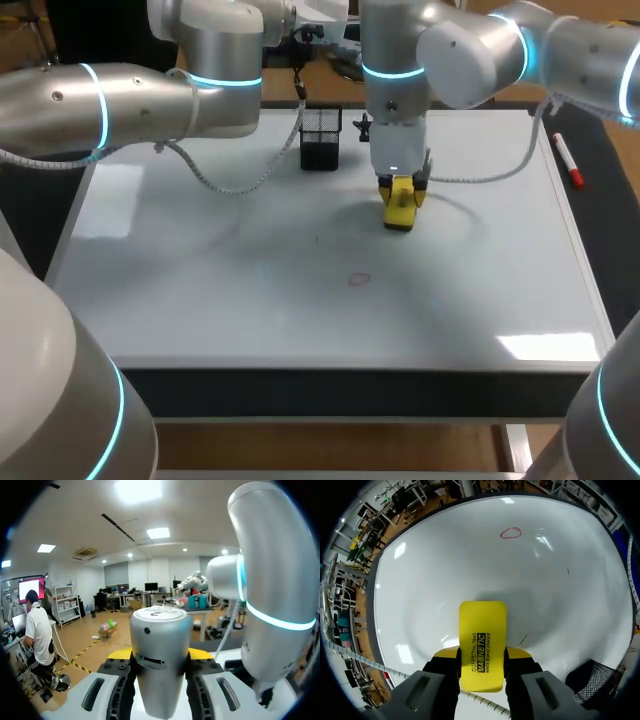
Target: Pick up the inspection probe, press it on each red-marked spot on the whiteboard one by one, put down the probe, pick up the eraser, and wipe off all the red marks.
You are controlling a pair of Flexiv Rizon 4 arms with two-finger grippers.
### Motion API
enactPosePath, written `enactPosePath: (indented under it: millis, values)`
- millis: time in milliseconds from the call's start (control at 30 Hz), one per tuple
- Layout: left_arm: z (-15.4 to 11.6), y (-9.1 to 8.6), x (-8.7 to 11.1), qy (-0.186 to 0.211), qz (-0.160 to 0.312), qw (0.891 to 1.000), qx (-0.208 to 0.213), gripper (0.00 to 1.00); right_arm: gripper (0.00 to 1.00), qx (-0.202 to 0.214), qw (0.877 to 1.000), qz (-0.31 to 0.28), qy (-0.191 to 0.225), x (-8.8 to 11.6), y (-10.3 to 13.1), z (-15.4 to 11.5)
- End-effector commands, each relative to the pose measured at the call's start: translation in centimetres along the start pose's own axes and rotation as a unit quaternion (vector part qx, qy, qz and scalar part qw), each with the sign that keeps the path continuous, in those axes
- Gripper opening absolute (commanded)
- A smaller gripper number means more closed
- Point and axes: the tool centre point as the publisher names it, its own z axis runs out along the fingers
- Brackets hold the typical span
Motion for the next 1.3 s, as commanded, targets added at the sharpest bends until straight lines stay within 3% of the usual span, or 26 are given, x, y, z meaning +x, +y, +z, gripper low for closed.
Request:
enactPosePath:
  millis: [33,467,833,1300]
  values:
    - [0.0,-0.2,-0.1,0.001,-0.001,1.0,-0.002,0.0,0.0,0.024,1.0,0.006,-0.007,2.3,1.0,-2.3]
    - [0.0,-0.2,-0.1,0.001,-0.001,1.0,-0.002,0.0,0.0,0.032,0.994,0.096,-0.044,9.0,1.4,-3.4]
    - [0.0,-0.2,-0.1,0.001,-0.001,1.0,-0.002,0.0,0.0,0.032,0.981,0.176,-0.081,14.4,2.3,-3.2]
    - [0.0,-0.2,-0.1,0.001,-0.001,1.0,-0.002,0.0,0.0,0.019,0.965,0.244,-0.095,18.2,3.1,-2.1]
